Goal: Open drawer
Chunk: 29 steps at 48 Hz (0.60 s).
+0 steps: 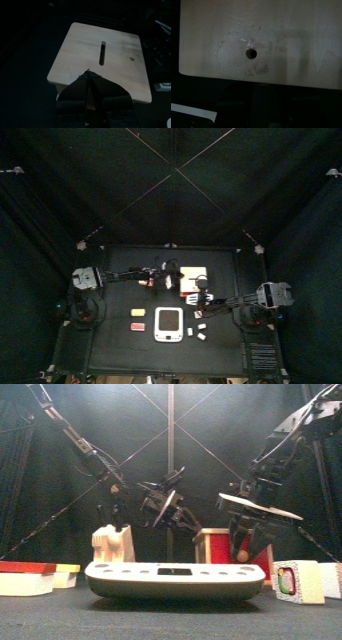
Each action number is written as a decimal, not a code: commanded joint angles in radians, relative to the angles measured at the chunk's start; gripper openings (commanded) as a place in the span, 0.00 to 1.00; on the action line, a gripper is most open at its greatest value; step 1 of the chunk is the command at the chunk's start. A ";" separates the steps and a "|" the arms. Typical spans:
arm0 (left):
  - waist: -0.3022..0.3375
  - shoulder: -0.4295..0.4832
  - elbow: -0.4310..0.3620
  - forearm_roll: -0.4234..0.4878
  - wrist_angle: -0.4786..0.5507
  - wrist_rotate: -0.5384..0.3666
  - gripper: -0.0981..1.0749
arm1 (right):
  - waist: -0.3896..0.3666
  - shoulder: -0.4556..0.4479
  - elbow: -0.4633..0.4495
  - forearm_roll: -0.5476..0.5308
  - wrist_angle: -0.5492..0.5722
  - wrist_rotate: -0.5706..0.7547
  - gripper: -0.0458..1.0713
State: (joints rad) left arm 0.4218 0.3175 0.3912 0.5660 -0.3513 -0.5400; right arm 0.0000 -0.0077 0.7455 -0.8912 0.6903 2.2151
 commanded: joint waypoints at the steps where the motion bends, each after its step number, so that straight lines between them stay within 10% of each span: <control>1: 0.005 -0.003 -0.008 0.002 0.017 0.000 0.50 | 0.002 -0.015 -0.021 -0.002 -0.003 0.000 0.42; 29: 0.002 -0.008 -0.008 0.002 0.017 0.000 0.50 | 0.077 -0.025 -0.029 0.037 -0.003 0.002 0.42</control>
State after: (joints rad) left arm 0.4203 0.3175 0.3896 0.5660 -0.3467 -0.5400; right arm 0.0583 -0.0092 0.7378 -0.8575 0.6903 2.2151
